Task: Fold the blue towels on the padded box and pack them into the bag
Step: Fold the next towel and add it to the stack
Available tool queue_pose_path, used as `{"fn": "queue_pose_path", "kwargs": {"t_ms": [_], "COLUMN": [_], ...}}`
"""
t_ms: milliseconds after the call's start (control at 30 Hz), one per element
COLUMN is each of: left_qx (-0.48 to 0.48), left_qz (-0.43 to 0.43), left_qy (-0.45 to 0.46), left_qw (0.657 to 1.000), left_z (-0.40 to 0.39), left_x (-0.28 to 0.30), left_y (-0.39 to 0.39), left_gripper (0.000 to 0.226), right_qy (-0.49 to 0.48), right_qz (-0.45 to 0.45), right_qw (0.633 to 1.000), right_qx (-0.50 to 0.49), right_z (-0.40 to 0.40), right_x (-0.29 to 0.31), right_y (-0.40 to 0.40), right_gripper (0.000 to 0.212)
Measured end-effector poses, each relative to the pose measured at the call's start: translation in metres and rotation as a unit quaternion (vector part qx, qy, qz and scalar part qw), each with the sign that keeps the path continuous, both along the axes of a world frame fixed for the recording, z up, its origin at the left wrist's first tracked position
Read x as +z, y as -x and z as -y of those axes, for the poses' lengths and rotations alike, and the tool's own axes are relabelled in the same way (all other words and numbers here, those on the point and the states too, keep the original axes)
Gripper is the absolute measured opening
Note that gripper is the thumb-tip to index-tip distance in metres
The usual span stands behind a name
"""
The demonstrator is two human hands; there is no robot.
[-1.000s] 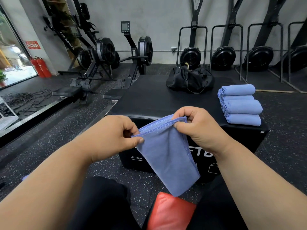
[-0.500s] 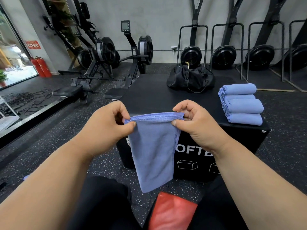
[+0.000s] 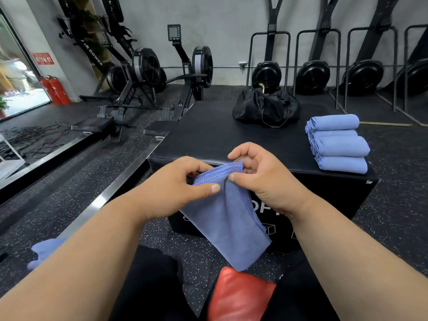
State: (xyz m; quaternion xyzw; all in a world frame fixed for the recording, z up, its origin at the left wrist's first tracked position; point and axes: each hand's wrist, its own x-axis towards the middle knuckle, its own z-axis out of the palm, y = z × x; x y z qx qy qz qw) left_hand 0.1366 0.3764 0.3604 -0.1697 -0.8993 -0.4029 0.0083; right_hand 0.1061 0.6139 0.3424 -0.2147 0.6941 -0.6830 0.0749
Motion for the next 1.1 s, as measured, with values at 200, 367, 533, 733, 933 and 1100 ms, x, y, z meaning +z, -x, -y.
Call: {"fn": "queue_pose_path", "kwargs": {"t_ms": [200, 367, 533, 733, 933, 1100], "left_qx": [0.014, -0.011, 0.001, 0.053, 0.119, 0.18], "left_qz": [0.04, 0.033, -0.006, -0.045, -0.005, -0.004], "left_qy": [-0.09, -0.127, -0.06, 0.021, -0.04, -0.058], "left_qw": [0.995, 0.991, 0.998, 0.997, 0.992, 0.982], "left_z": [-0.011, -0.013, -0.006, 0.004, 0.005, -0.001], "left_x": [-0.01, 0.004, 0.033, 0.066, 0.055, 0.027], "left_y": [0.011, 0.014, 0.026, 0.045, 0.056, 0.067], "left_gripper": [0.008, 0.011, 0.014, 0.013, 0.016, 0.017], "right_qy": [0.014, 0.025, -0.011, -0.103, -0.153, -0.219], "right_qz": [0.011, 0.058, 0.065, 0.042, 0.023, 0.0], "right_qw": [1.0, 0.996, 0.993, 0.994, 0.987, 0.973], "right_qx": [-0.008, 0.068, 0.099, 0.015, -0.046, -0.079], "right_z": [-0.004, -0.005, 0.005, 0.007, -0.009, -0.022], "right_x": [-0.007, -0.032, -0.065, -0.079, -0.079, -0.091], "right_y": [0.005, 0.011, 0.018, 0.028, 0.043, 0.055], "right_gripper": [0.036, 0.051, 0.054, 0.017, 0.003, 0.011]}}
